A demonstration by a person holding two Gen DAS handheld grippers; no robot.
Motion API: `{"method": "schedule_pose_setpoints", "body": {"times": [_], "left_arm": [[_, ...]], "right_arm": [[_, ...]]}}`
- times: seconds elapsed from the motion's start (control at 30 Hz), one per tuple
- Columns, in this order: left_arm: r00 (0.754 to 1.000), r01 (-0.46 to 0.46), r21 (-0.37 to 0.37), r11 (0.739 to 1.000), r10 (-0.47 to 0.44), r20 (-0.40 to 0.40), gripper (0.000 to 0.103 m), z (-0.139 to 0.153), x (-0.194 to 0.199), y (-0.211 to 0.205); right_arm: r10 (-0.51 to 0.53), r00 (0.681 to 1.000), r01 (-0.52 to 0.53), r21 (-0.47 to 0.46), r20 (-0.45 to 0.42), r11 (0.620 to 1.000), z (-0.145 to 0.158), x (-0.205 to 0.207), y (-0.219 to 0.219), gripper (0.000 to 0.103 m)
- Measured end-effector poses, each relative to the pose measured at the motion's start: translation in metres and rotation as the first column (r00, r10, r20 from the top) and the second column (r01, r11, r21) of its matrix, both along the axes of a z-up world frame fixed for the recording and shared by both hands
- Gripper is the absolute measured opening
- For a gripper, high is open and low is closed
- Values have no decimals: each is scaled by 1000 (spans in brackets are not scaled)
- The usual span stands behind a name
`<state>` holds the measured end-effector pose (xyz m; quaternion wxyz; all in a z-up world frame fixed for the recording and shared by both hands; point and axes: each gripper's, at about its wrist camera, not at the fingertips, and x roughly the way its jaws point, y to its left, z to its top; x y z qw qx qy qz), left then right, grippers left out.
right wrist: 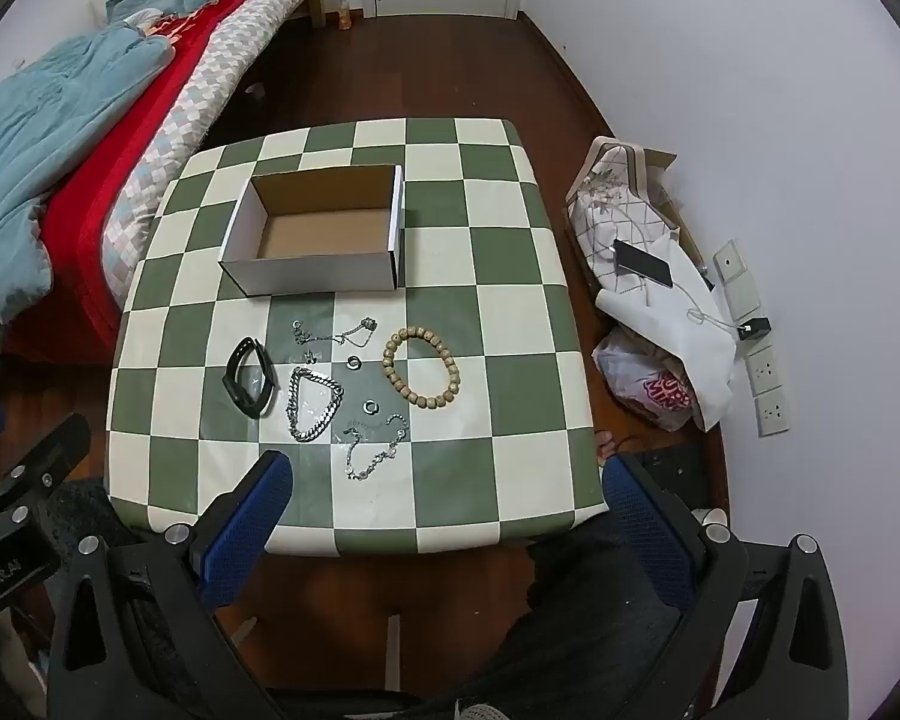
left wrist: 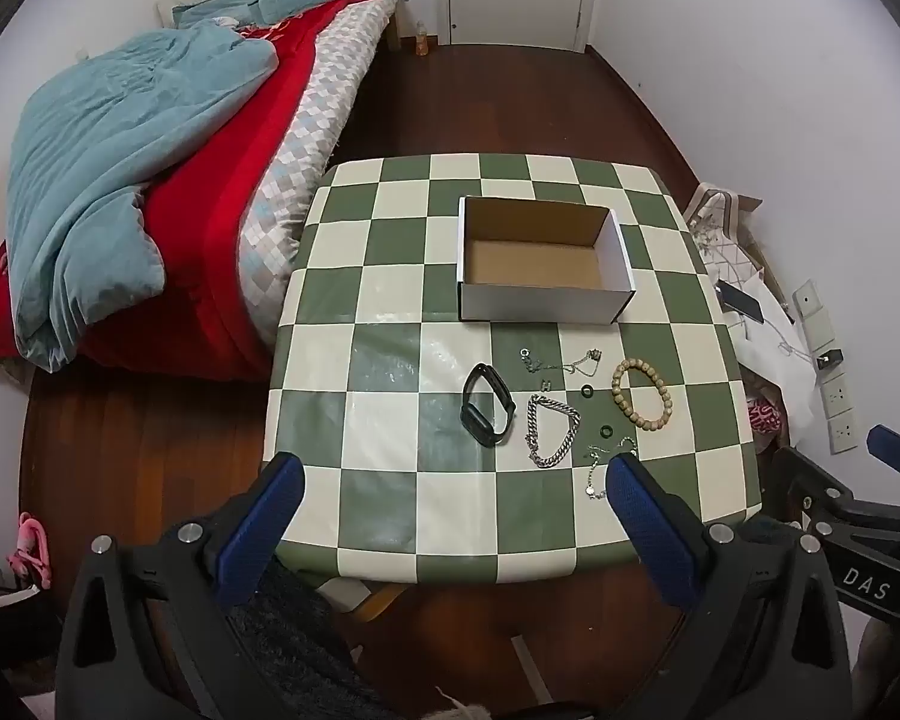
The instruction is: Organize jewelry
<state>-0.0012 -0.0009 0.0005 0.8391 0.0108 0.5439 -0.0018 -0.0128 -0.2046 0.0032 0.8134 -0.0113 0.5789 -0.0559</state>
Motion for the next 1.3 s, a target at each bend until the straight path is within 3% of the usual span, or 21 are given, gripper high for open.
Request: {"method": "schedule_pose_setpoints", "body": {"times": [1.3], "left_arm": [[1000,11,-17,1000,-11,8,103,18,-1,-4]], "right_arm": [[0,1000,0,-17,12,1000,5,-3,0,103]]}}
